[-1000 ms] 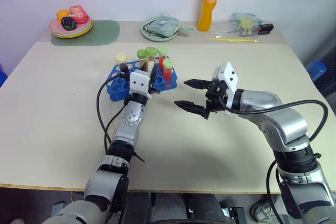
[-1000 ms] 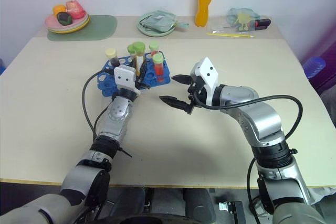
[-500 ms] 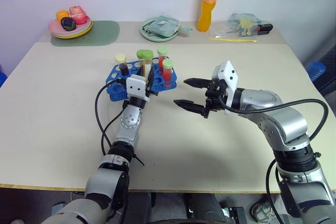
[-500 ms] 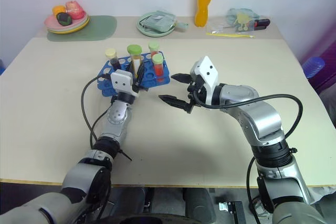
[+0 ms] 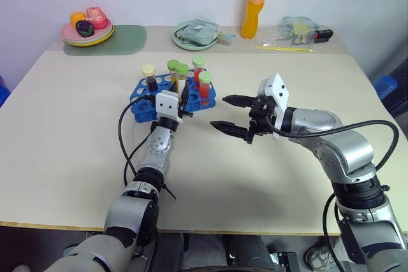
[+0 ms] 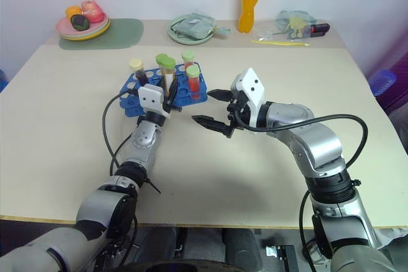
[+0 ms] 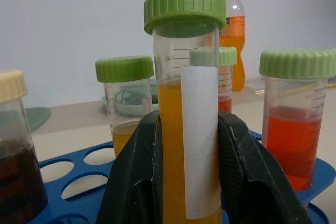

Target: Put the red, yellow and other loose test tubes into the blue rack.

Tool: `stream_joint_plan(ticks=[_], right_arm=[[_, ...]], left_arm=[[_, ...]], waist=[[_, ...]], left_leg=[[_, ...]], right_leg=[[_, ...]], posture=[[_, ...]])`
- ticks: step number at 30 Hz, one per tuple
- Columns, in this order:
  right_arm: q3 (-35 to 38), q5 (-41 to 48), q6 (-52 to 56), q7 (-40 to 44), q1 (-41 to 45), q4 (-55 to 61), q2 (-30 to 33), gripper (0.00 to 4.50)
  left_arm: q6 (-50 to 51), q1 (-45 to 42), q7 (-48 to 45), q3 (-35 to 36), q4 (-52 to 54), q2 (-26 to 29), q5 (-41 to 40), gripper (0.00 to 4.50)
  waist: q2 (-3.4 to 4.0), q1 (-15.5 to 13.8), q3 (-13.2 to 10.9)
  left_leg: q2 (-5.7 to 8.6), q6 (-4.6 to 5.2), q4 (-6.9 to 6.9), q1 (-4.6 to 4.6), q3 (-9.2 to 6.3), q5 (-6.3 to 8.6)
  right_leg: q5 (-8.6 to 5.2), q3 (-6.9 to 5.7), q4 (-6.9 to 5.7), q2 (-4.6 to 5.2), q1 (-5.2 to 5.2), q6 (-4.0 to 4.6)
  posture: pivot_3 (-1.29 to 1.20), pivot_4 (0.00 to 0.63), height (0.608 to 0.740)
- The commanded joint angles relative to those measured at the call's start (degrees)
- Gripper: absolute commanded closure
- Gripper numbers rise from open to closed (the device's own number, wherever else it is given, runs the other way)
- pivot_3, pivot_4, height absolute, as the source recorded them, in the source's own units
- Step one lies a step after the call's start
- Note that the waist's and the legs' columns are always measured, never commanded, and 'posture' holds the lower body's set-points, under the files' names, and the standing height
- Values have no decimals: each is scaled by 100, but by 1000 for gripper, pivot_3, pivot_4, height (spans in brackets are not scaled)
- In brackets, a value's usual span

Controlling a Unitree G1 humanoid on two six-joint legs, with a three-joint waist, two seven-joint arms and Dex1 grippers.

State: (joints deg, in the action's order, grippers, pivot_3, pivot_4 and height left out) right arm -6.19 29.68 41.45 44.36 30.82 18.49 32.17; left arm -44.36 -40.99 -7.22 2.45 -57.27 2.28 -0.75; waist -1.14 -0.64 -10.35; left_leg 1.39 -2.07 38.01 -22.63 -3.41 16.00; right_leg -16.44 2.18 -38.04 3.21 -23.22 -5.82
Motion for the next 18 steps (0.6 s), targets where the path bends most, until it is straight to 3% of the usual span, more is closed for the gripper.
stream_joint_plan(ticks=[1,7,8,9,13,18], right_arm=[[163,97,6,-23,72,275,1,190],[164,120,6,-32,81,283,-11,190],[161,119,1,-32,83,281,-12,190],[156,119,0,-33,86,279,-15,190],[137,107,-14,-26,101,259,-21,190],[139,93,-21,-30,95,264,-11,190]], left_arm=[[-124,25,45,3,-39,6,67,3652],[29,125,195,52,-20,-16,71,3652],[65,138,162,66,-17,-28,28,2687],[69,147,216,74,-7,-27,43,2323],[108,158,319,180,112,-26,-34,166],[231,459,163,268,950,-9,-337,71]], waist=[[0,1,0],[0,2,0],[0,2,0],[0,6,0],[2,8,1],[2,33,1]], left_leg=[[0,0,0,0,0,0],[0,0,0,0,0,0],[0,0,0,0,0,0],[0,0,0,0,0,0],[0,0,0,1,0,0],[-2,0,-1,1,-1,0]], right_leg=[[0,0,0,0,0,0],[0,0,0,0,0,0],[0,0,0,0,0,0],[0,0,0,0,0,0],[0,0,-1,-1,0,0],[0,1,0,-1,-1,0]], posture=[[0,150,729],[0,150,729],[0,150,729],[0,150,729],[0,150,729],[0,150,729]])
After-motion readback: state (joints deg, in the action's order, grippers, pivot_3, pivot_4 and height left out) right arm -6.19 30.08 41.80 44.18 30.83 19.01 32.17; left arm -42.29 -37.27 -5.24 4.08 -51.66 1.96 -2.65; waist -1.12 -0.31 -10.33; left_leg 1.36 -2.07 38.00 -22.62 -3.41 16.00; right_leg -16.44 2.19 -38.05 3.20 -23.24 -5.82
